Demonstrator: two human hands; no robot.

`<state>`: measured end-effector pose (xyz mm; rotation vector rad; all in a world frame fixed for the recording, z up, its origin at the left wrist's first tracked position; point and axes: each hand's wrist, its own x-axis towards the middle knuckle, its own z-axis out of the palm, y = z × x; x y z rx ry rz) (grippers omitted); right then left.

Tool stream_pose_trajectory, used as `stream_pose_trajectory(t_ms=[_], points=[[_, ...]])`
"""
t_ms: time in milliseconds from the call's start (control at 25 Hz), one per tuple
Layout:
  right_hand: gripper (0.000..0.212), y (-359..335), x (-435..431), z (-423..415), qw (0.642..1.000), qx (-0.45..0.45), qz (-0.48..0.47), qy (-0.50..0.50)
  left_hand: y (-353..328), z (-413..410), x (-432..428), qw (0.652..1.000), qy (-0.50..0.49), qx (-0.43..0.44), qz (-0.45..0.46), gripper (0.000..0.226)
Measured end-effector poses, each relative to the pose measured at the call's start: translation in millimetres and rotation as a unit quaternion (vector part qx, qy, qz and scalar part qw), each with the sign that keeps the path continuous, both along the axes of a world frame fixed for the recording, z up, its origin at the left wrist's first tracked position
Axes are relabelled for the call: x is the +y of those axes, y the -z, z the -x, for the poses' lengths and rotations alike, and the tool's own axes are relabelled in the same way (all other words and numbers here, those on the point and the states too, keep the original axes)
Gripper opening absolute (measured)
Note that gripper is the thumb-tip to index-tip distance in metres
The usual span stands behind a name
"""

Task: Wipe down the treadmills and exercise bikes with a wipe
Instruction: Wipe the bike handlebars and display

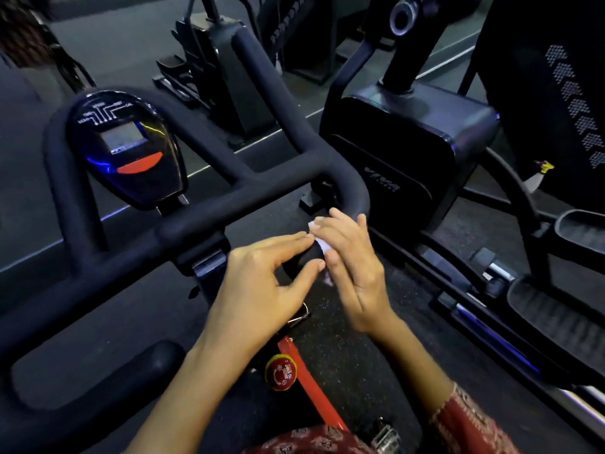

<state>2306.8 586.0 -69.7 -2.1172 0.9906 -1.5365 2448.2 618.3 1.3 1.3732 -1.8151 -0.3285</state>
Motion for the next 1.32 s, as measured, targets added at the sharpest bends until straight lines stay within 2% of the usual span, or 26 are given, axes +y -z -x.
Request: stream_pose_trajectory(t_ms=[80,200,280,400,480,600,720,880,1080,1200,1240,1320], points=[[0.034,-0.4,-36.5,17.0,0.999,0.006,-0.033,0.016,1.4,0.9,-0.6,1.000,0.000,-0.001,0.004,0.032],[0.032,-11.1,-60.9,18.4,0.983,-0.102,-0.146,0.041,4.0,1.7,-1.8,1.000,-0.003,-0.001,0.011,0.031],[0.033,-3.1,-33.0,3.0,0.985,-0.109,-0.129,0.046,5.4,0.6,-0.4,1.000,-0.002,0.000,0.013,0.033],[0.032,-0.9,-5.0,-1.2,0.998,-0.039,-0.051,-0.006,6.3,-0.9,1.1,1.000,0.002,-0.006,0.013,0.036],[0.032,-5.7,-29.3,9.8,0.998,-0.018,-0.067,-0.002,6.5,-0.8,2.6,1.000,0.003,-0.017,0.017,0.038],[0.035,-13.0,-48.6,16.7,0.988,-0.068,-0.133,0.037,4.2,-4.4,11.4,0.999,0.001,-0.043,0.019,0.037],[0.034,-12.0,-10.6,-9.7,0.992,-0.053,-0.099,0.053,1.5,-20.1,21.9,0.997,0.000,-0.079,0.020,0.032],[0.033,-29.4,32.8,-47.5,0.997,-0.028,-0.066,-0.006,-10.3,-53.9,55.3,0.993,-0.027,-0.109,0.024,0.032],[0.012,-69.5,93.0,-108.0,0.991,-0.084,-0.101,-0.029,-7.4,-131.6,111.3,0.988,-0.063,-0.131,0.046,0.038],[0.012,-73.0,124.3,-153.5,0.997,0.005,-0.065,-0.041,4.5,-175.8,138.7,0.984,-0.078,-0.153,0.047,0.040],[0.019,-65.9,131.5,-166.7,0.997,0.070,-0.035,-0.010,10.2,-190.3,145.0,0.982,-0.079,-0.165,0.050,0.042],[0.033,-40.6,142.5,-181.2,0.971,0.212,0.047,0.105,22.1,-216.3,154.4,0.976,-0.062,-0.201,0.051,0.050]])
